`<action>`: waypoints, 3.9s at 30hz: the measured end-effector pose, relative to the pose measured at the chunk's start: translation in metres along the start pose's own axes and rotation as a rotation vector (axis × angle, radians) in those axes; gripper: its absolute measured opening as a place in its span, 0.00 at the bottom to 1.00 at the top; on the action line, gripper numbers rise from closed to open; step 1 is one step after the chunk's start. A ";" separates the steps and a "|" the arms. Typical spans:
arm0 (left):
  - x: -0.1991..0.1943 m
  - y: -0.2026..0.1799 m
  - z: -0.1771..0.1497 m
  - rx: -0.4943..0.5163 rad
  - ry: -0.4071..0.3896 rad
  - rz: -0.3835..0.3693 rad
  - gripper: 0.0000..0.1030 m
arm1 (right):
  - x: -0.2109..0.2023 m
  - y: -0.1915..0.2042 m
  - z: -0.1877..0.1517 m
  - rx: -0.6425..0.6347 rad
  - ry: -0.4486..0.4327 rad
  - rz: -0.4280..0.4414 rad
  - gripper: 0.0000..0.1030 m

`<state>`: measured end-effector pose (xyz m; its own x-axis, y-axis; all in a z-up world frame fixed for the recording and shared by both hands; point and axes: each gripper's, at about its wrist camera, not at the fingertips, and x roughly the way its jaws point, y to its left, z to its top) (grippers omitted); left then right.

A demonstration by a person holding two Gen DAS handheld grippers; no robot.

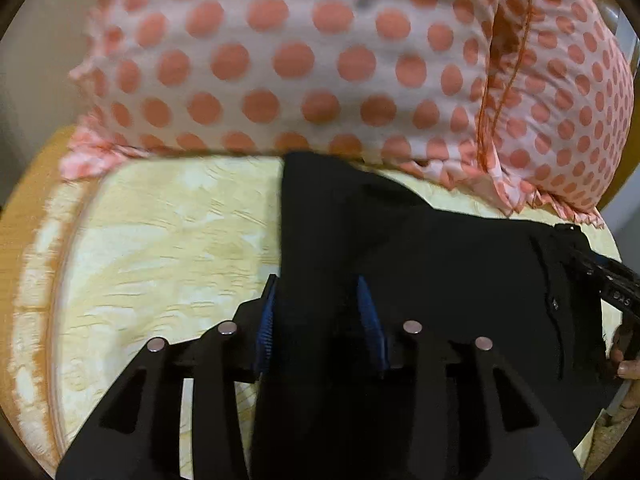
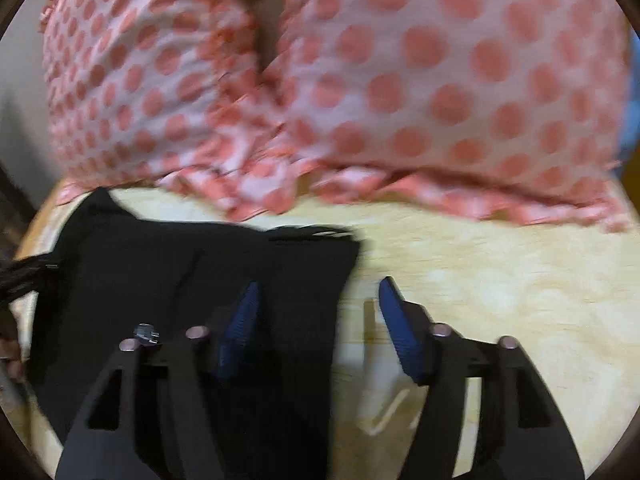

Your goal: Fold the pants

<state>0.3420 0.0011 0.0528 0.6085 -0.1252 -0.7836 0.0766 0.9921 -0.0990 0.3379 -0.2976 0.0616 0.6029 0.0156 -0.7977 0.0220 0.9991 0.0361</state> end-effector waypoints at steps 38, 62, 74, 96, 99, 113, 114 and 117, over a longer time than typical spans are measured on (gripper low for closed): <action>-0.105 -0.036 -0.193 0.089 -0.019 0.116 0.98 | -0.123 0.106 -0.199 -0.045 -0.113 0.053 0.96; -0.116 -0.030 -0.223 0.030 -0.145 0.142 0.98 | -0.118 0.122 -0.226 0.017 -0.139 -0.100 0.99; -0.116 -0.029 -0.224 0.041 -0.154 0.132 0.98 | -0.119 0.123 -0.227 0.013 -0.153 -0.102 0.99; -0.116 -0.033 -0.225 0.042 -0.155 0.132 0.98 | -0.119 0.124 -0.228 0.016 -0.154 -0.105 0.99; -0.116 -0.033 -0.225 0.040 -0.154 0.133 0.98 | -0.119 0.124 -0.228 0.016 -0.155 -0.105 0.99; -0.116 -0.033 -0.225 0.040 -0.155 0.133 0.98 | -0.119 0.124 -0.228 0.017 -0.155 -0.106 0.99; -0.116 -0.033 -0.225 0.040 -0.155 0.133 0.98 | -0.119 0.124 -0.228 0.017 -0.156 -0.106 0.99; -0.116 -0.033 -0.225 0.040 -0.154 0.133 0.98 | -0.119 0.124 -0.228 0.017 -0.156 -0.106 0.99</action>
<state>0.0912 -0.0174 0.0096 0.7289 0.0057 -0.6846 0.0165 0.9995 0.0259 0.0875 -0.1661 0.0236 0.7126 -0.0973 -0.6948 0.1045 0.9940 -0.0320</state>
